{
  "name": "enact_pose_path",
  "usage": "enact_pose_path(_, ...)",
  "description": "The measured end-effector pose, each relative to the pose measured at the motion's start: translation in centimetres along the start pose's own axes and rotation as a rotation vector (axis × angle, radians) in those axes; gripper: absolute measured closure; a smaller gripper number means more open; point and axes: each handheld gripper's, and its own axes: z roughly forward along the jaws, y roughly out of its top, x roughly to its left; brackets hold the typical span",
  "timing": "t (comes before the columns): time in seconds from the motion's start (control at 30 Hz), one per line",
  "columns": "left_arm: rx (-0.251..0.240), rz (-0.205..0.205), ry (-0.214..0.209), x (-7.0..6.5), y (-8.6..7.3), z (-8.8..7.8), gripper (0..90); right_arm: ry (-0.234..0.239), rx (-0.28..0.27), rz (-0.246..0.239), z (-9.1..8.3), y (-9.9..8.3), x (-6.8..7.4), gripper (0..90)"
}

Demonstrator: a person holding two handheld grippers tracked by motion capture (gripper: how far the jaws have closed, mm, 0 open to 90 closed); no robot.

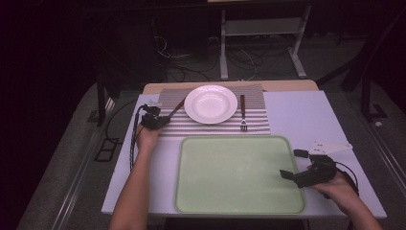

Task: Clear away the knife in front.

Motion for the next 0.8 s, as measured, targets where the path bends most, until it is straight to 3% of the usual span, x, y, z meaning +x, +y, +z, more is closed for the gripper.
enact_pose_path(0.17, -0.001, 0.000, -0.013, -0.1, 0.1, 0.0, 85.0, 0.001, 0.000, 0.000, 0.0, 0.0, 0.0, 0.0)
enact_pose_path(0.67, -0.005, 0.028, -0.054, -0.9, 1.1, -0.6, 39.2, 0.004, -0.003, 0.001, 0.0, 0.0, 0.0, 0.0)
enact_pose_path(0.8, 0.006, 0.030, -0.061, -0.8, 1.4, -0.3, 35.0, 0.005, -0.004, 0.003, 0.0, 0.0, 0.0, 0.0)
